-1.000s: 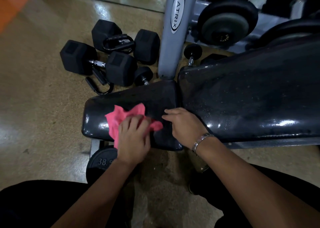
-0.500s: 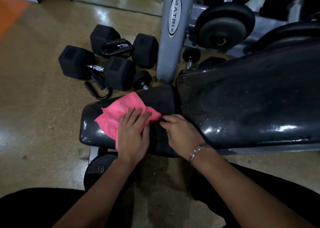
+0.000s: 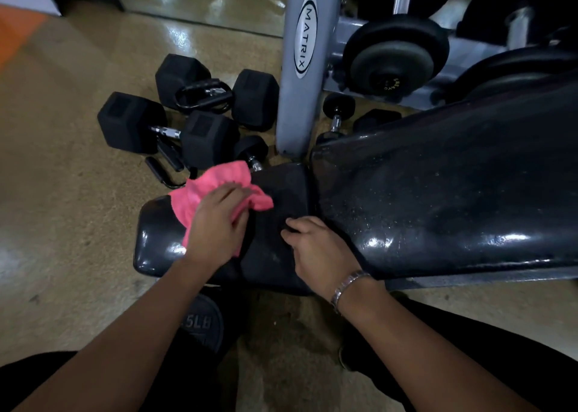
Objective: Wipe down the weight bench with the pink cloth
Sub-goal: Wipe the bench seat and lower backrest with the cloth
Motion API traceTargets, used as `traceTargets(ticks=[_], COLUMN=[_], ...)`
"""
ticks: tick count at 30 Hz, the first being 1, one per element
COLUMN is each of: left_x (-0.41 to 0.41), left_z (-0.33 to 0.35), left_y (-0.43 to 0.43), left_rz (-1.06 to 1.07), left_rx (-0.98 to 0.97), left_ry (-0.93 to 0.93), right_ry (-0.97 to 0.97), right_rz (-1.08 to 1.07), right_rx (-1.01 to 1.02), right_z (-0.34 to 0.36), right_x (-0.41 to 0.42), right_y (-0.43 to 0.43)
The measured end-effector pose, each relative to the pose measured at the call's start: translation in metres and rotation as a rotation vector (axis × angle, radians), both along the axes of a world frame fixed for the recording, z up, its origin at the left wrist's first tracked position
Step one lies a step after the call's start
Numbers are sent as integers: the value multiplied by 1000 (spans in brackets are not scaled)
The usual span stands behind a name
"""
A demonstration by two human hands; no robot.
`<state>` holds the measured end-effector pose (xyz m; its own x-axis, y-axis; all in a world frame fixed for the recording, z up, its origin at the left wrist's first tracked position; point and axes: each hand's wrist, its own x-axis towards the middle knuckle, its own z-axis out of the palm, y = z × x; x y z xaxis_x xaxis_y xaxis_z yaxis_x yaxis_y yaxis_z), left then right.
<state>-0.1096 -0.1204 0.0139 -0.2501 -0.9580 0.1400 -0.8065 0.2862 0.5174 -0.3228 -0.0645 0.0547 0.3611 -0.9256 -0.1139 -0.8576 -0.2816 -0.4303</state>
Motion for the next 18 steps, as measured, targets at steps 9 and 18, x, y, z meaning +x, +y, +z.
traceTargets(ticks=[9,18], left_x=[-24,-6], left_z=[3,-1], left_y=[-15,-22], left_rz=[-102,-151], left_rx=[4,20], left_ry=[90,58], right_ry=[15,-12], right_rz=[-7,-5], right_rx=[-16,-21], right_z=[5,-4], right_x=[2,-1], right_y=[-2,-1])
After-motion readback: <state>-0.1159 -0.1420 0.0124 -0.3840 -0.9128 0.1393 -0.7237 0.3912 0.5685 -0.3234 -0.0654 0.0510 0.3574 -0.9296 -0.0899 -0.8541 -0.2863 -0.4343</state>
